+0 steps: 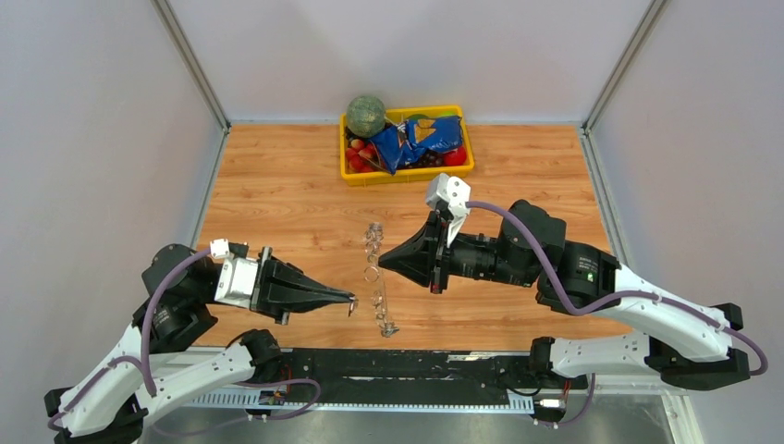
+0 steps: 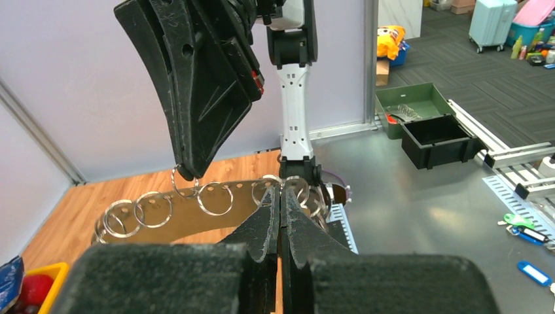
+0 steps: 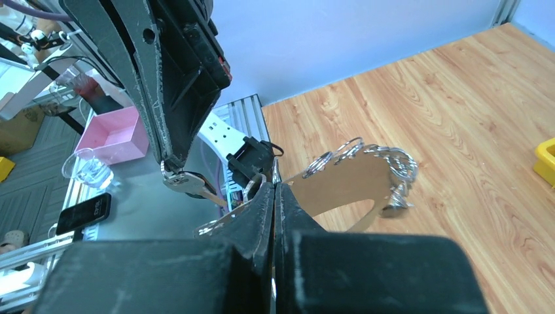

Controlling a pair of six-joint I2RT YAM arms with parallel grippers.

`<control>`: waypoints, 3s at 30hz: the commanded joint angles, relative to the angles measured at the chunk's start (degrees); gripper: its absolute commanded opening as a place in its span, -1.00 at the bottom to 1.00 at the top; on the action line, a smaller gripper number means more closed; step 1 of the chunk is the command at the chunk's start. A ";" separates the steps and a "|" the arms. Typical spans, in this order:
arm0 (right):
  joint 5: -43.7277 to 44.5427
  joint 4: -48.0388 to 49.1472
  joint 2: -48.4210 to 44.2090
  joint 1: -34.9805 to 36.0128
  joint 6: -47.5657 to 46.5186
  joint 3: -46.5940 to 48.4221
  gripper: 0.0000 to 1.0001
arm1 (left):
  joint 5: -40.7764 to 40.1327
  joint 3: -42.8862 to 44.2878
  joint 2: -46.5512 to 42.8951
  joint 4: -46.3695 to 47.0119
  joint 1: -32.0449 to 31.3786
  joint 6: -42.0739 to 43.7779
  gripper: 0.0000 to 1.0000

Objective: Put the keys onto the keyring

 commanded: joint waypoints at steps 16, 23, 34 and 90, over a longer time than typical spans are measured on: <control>-3.48 5.18 -1.15 -0.08 1.12 0.24 -1.00 | -3.70 0.09 -1.84 0.17 -0.19 1.20 -0.99; -4.68 5.19 -2.05 -0.12 0.37 -0.76 -1.00 | -8.15 1.69 -1.43 -1.67 -0.15 2.50 -0.99; -7.46 4.27 -3.43 -0.08 -1.46 -1.45 -1.00 | -8.88 5.45 0.61 -4.82 -0.16 4.97 -0.99; -15.19 10.78 -0.30 -0.12 0.05 1.76 -1.00 | -0.15 0.66 0.56 4.27 -0.19 3.84 -0.99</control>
